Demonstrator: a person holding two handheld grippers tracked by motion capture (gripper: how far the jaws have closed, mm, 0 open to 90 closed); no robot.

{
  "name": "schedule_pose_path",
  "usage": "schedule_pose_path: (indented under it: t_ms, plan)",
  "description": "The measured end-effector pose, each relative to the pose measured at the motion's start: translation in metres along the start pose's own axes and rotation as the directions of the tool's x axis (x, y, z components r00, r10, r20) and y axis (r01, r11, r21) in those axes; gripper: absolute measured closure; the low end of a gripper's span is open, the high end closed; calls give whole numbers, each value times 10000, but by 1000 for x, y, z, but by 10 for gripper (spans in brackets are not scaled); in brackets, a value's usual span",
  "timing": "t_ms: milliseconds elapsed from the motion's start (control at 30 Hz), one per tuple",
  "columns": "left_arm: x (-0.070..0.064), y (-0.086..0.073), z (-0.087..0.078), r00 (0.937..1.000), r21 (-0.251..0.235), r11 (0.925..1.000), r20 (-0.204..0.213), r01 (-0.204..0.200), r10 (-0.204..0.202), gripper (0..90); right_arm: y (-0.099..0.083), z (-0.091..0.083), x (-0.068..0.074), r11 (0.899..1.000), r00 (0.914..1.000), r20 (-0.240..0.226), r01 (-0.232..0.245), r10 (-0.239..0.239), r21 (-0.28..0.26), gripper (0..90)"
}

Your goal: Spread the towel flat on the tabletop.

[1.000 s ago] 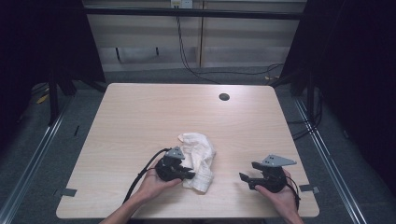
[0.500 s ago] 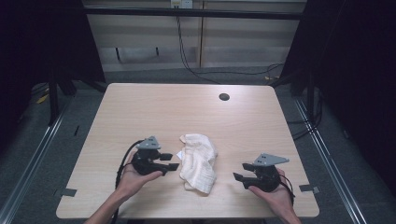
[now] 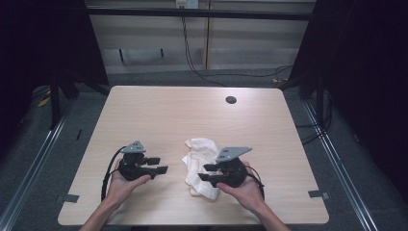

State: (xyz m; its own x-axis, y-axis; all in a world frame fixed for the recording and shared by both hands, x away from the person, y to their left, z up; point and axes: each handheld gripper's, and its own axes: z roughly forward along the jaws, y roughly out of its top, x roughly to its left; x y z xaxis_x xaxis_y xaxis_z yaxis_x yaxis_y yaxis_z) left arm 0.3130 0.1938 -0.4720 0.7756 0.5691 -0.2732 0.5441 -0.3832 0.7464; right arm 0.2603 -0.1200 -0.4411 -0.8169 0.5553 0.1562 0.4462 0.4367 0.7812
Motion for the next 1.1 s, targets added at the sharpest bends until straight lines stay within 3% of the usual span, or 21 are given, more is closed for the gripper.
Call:
schedule_pose_path:
  t_ms: [100,233,400,500,700,800,867,933,1000,1100]
  plan:
    - [1,-1,2,10000,106,9999,-98,3,-2,458,6,19,4,9992,9992,-322,240,-230,329,670]
    - [7,-3,1,9994,52,9999,-315,160,-158,449,14,45,-3,9971,9991,-409,84,-54,758,793]
    - [9,-4,-2,9983,11,9998,-550,216,-215,442,17,60,-4,9927,9989,-423,258,-209,1181,797]
    - [4,-4,-4,9978,-94,10000,-668,-22,15,434,4,73,-3,9849,9993,-320,236,-184,1714,733]
    - [0,-4,0,9980,110,9996,-565,-267,273,429,-7,77,-1,9826,9994,-316,173,-117,1847,657]
    - [0,-3,0,9980,103,9996,-574,-264,269,428,-7,79,3,9819,9986,-241,502,-466,1825,625]
    - [1,-4,0,9979,119,9996,-581,-267,273,427,-8,81,9,9797,9959,108,864,-899,1808,640]
    - [1,-4,0,9980,101,9997,-597,-203,209,426,-8,82,15,9684,9837,609,1546,-1693,1956,690]
    - [2,-5,0,9980,142,9997,-609,-174,183,426,-9,82,17,9700,9819,886,1478,-1672,1931,744]
    - [1,-4,0,9982,90,9998,-566,-185,190,427,-9,82,14,9736,9840,871,1377,-1555,1819,794]
